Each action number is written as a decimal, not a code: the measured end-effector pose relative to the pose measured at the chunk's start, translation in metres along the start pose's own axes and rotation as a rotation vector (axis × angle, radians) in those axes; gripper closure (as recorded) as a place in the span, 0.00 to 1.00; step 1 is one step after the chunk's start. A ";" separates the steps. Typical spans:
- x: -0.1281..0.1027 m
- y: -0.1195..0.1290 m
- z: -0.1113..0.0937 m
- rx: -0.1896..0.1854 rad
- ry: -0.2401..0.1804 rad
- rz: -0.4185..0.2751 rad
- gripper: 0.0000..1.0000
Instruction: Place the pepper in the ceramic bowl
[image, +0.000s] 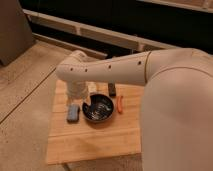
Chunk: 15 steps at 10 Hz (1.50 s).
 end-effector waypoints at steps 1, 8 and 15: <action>-0.008 -0.004 0.001 -0.005 -0.043 -0.001 0.35; -0.013 -0.025 -0.003 0.025 -0.188 -0.005 0.35; 0.002 -0.108 -0.011 0.111 -0.164 0.085 0.35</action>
